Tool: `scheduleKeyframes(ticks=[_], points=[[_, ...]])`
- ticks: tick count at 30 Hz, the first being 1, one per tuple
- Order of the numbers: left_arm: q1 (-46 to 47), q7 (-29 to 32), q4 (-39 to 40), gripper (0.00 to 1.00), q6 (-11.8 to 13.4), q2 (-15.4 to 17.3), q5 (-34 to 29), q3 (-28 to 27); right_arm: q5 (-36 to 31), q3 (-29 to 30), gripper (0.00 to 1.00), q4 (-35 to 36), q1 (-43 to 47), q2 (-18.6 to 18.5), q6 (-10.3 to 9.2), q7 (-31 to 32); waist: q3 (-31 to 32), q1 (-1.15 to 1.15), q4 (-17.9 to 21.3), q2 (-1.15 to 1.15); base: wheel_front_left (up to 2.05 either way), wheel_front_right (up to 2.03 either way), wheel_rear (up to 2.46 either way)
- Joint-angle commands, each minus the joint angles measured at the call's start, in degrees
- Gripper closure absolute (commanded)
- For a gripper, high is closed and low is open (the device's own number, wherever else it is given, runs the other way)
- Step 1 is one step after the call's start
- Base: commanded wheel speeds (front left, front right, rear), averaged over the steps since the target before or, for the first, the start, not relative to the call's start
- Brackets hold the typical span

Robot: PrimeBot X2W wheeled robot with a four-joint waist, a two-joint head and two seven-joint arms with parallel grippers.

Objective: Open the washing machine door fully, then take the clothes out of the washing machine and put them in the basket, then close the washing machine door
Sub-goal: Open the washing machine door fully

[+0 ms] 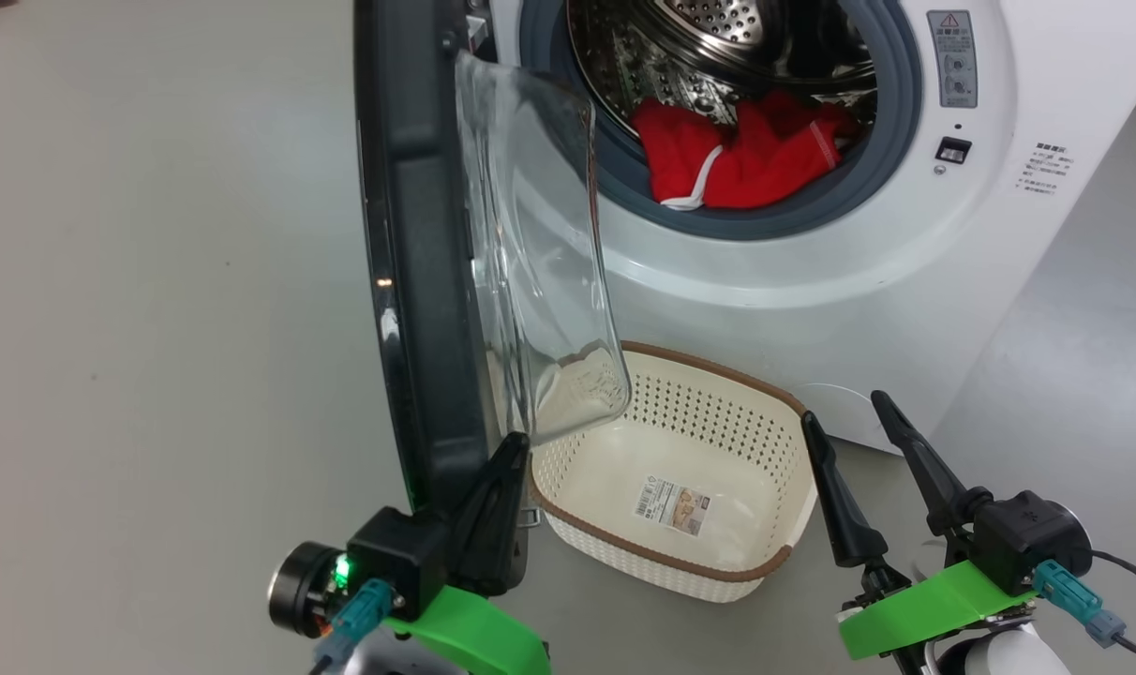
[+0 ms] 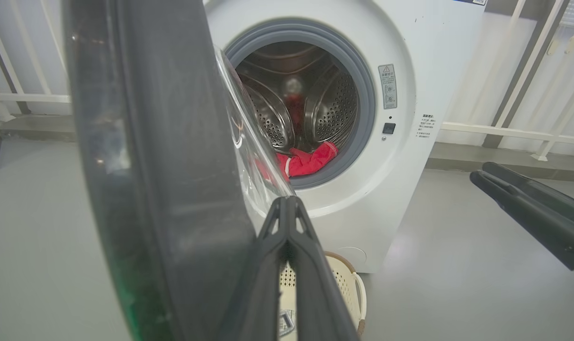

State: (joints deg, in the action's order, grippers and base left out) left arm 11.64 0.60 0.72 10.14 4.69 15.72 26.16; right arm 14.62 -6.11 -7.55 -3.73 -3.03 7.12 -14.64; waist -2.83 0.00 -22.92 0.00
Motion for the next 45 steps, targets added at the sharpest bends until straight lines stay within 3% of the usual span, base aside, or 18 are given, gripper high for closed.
scheduleKeyframes(ticks=[1,24,45], points=[[0.4,0.2,1.2,1.00,1.0,1.0,-0.2,-2.8,0.6,-1.2,0.00,1.2,-0.8,0.1,0.36,-0.4,0.3,0.00,-0.4,0.00,0.00,0.00,0.00],[-1.4,-1.3,2.0,1.00,7.0,4.6,1.9,-11.8,-1.0,-2.6,0.00,1.0,-0.2,0.1,0.36,-0.4,-0.5,0.00,-5.1,0.00,0.00,0.00,0.00],[2.9,-6.5,-4.1,1.00,10.1,7.4,4.9,-21.1,-3.9,-4.3,0.00,1.0,-1.7,0.1,0.36,-0.4,-5.1,0.00,-4.5,0.00,0.00,0.00,0.00]])
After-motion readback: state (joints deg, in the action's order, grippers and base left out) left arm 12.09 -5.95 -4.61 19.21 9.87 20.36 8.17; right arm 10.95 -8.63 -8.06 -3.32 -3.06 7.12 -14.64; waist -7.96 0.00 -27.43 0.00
